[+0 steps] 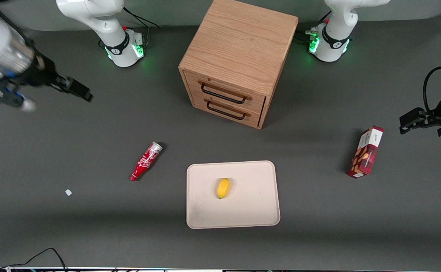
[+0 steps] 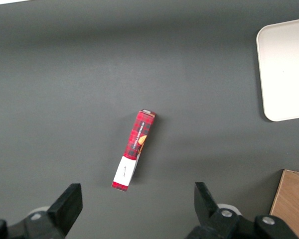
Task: Place coke bottle on tray
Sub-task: 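Lower the open right gripper over the lying red Coca-Cola bottle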
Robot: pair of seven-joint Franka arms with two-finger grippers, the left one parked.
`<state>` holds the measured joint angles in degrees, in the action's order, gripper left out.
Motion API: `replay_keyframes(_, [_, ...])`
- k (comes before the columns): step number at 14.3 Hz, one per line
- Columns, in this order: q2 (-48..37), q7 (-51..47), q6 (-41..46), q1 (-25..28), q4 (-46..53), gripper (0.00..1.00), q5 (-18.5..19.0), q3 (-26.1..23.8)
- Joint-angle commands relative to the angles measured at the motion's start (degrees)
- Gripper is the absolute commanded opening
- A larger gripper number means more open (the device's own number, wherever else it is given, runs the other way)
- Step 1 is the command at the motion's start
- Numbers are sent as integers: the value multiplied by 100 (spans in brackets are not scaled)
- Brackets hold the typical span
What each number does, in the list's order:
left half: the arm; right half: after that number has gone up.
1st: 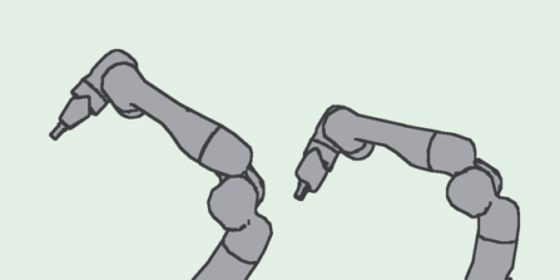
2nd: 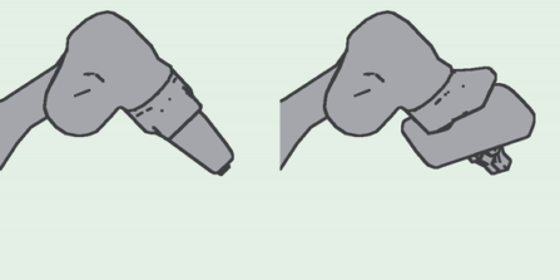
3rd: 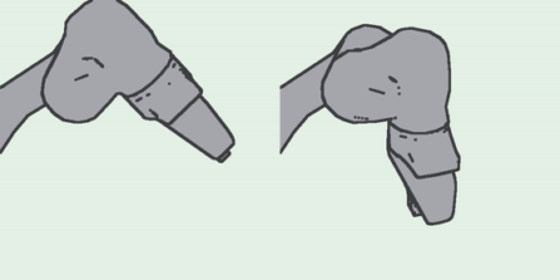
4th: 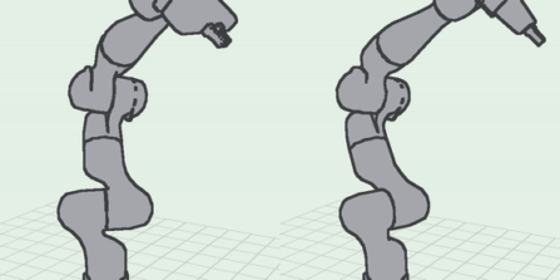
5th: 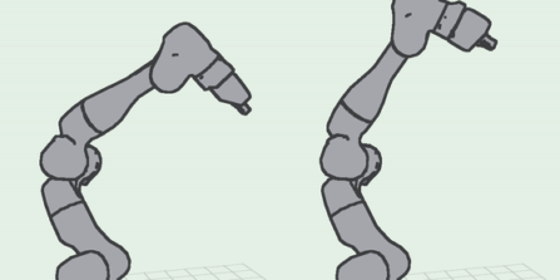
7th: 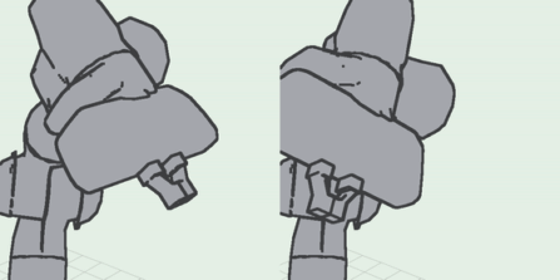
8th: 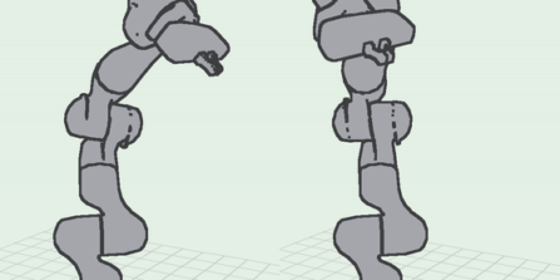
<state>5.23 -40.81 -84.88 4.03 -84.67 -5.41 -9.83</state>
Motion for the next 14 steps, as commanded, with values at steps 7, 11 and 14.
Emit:
replay_keyframes(7, [1946,-2009,-2829,115,-1261,100,418,-326])
replay_keyframes(11, [2368,-2194,-4130,133,-1937,100,813,-317])
replay_keyframes(14, [2500,-2264,-4746,124,-2368,100,1007,-265])
